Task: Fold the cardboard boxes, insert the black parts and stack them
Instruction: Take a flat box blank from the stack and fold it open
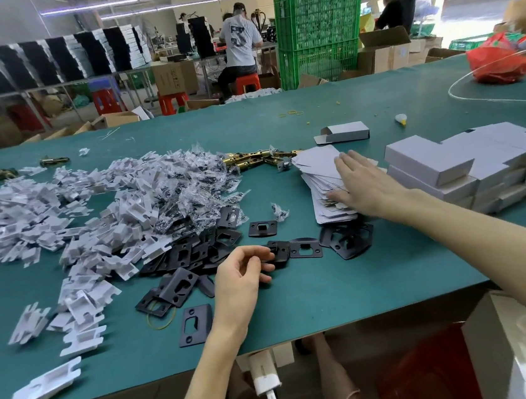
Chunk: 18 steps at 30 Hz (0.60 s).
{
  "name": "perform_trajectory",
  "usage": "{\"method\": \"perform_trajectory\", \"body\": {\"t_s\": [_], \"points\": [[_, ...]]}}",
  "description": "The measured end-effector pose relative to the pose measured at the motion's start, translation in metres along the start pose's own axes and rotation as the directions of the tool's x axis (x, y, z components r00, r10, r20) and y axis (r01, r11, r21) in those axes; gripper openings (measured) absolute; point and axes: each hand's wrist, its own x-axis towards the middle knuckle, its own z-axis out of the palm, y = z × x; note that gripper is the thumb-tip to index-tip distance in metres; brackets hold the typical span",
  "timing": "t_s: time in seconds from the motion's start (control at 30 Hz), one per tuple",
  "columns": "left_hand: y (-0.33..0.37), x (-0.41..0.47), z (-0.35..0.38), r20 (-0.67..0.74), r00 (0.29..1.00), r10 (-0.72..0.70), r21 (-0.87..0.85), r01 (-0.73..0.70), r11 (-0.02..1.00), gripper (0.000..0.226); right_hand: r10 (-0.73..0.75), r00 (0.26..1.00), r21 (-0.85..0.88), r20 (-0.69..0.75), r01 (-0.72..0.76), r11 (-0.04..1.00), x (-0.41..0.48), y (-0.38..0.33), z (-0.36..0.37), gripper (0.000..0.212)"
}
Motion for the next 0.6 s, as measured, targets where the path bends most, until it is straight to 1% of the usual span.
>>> {"method": "perform_trajectory", "body": {"t_s": [0.07,0.13,0.2,0.27,0.4,0.47,0.53,0.6], "points": [[-0.001,0.000,0.000,-0.006,1.000,0.003,-0.002,-0.003,1.000,0.027,0.077,0.995,0.042,0.057,-0.080,0.996,0.013,-0.007,0.006,0.083],[-0.002,0.001,0.000,-0.012,1.000,0.004,-0.003,-0.004,1.000,0.028,0.162,0.981,0.014,0.103,-0.165,0.986,0.019,-0.010,0.010,0.080],[-0.003,0.001,0.000,-0.012,1.000,0.001,-0.006,-0.001,1.000,0.027,0.200,0.977,-0.040,0.078,-0.198,0.979,0.019,-0.012,0.012,0.071],[-0.003,0.001,0.000,-0.010,1.000,0.004,-0.008,-0.004,1.000,0.027,0.165,0.986,-0.091,-0.001,-0.164,0.982,0.016,-0.014,0.013,0.059],[-0.003,0.001,0.000,-0.004,1.000,0.001,-0.011,-0.001,1.000,0.027,0.072,0.994,-0.167,-0.081,-0.085,0.982,0.001,-0.022,0.011,0.030],[-0.002,0.001,0.000,-0.001,1.000,-0.001,-0.018,0.001,1.000,0.026,0.019,0.986,-0.193,-0.164,-0.051,0.980,-0.006,-0.028,0.003,0.017],[0.000,0.000,0.001,-0.005,1.000,0.004,-0.047,-0.004,0.999,0.025,-0.038,0.958,-0.161,-0.285,-0.008,0.987,-0.014,-0.037,-0.009,0.018],[0.002,-0.001,0.000,-0.011,1.000,0.014,-0.116,-0.015,0.993,0.023,-0.114,0.883,-0.079,-0.455,0.087,0.993,-0.025,-0.047,-0.021,0.016]]}}
